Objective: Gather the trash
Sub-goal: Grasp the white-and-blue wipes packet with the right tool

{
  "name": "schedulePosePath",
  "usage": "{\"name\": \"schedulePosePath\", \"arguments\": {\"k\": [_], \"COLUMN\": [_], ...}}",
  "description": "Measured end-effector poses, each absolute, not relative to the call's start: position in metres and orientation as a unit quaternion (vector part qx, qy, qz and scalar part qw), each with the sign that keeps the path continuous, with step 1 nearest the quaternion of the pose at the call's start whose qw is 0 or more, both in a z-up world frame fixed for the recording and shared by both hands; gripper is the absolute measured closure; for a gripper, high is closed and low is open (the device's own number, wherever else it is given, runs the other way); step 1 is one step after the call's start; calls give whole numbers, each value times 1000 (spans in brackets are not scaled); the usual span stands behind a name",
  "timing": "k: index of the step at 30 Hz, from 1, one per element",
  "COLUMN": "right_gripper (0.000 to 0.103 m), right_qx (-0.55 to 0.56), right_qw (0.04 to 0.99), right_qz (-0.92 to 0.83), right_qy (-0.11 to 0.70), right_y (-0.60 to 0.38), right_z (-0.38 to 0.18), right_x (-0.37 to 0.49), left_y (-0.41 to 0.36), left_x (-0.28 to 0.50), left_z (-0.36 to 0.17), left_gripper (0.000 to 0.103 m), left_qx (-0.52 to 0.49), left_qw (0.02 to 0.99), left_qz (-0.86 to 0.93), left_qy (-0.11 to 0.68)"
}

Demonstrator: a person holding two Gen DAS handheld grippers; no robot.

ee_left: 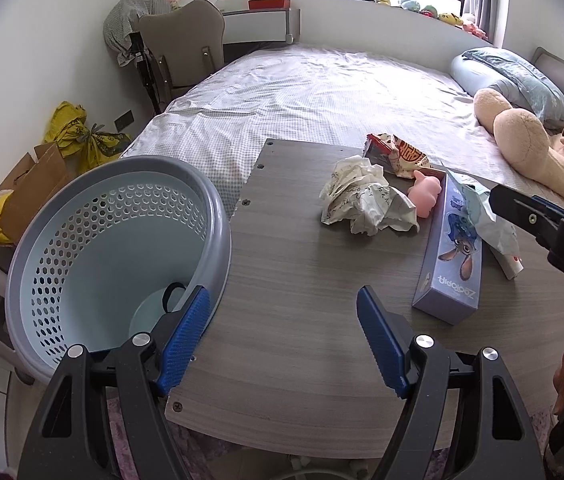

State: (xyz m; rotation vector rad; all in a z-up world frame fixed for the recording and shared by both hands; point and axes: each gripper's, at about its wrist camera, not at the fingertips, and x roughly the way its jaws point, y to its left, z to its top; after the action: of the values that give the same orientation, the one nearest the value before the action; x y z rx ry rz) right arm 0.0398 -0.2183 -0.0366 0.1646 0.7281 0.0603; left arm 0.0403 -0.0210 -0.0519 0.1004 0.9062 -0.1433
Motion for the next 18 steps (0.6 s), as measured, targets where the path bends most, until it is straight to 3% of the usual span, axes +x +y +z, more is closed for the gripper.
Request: {"name": "schedulePosePath", "arguments": {"k": [18], "right_gripper": [18], "right_qx": [-6], "right_qw": [932], "right_qz": [-37], "right_qy": [359], "right_y": [-198], "right_z": [-62], "right_x": [60], "left_y": [-15], "left_x": [46], "left_z": [-60], "left_gripper": [30], "left_qx": [34], "left_qw": [892], "left_qz": [-69], "left_qy": [446]}}
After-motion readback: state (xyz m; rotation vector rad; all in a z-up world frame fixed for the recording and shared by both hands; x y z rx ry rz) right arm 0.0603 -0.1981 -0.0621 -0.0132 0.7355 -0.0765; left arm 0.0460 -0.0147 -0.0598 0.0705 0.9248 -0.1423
